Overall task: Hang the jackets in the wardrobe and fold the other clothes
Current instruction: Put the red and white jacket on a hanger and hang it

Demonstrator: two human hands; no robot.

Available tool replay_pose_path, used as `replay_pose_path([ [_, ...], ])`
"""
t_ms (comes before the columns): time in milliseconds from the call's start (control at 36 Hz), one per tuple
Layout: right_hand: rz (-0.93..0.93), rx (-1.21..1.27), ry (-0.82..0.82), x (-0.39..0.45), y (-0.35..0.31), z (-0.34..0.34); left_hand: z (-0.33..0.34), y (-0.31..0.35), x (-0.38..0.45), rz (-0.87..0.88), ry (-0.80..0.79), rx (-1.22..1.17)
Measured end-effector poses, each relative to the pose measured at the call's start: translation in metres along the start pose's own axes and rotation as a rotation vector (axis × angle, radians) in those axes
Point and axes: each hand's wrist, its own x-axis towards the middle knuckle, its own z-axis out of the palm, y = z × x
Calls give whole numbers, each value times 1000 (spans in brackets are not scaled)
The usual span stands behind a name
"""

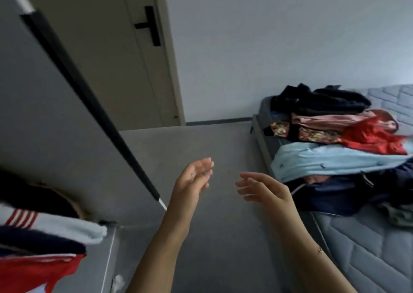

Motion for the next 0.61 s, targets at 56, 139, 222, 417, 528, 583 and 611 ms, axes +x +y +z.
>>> replay_pose_path([
  [56, 3, 31, 63, -3, -1, -44, 47, -7, 7, -26, -77, 15],
  [139, 9, 40, 130, -10, -1, -119, 124, -23, 15, -58, -191, 44],
  [222, 45, 70, 218, -16, 3, -199, 202, -46, 20, -104, -269, 94],
  [417, 68, 69, 412, -23, 10, -362, 360, -89, 29, -186, -352, 129],
  [528, 106, 76, 495, -20, 18, -423, 426, -107, 35, -209, -400, 141],
  [583, 125, 73, 524, -15, 23, -446, 450, -117, 42, -223, -425, 158],
  [611, 135, 63, 541, -10, 26, -457, 461, -122, 47, -233, -443, 168],
])
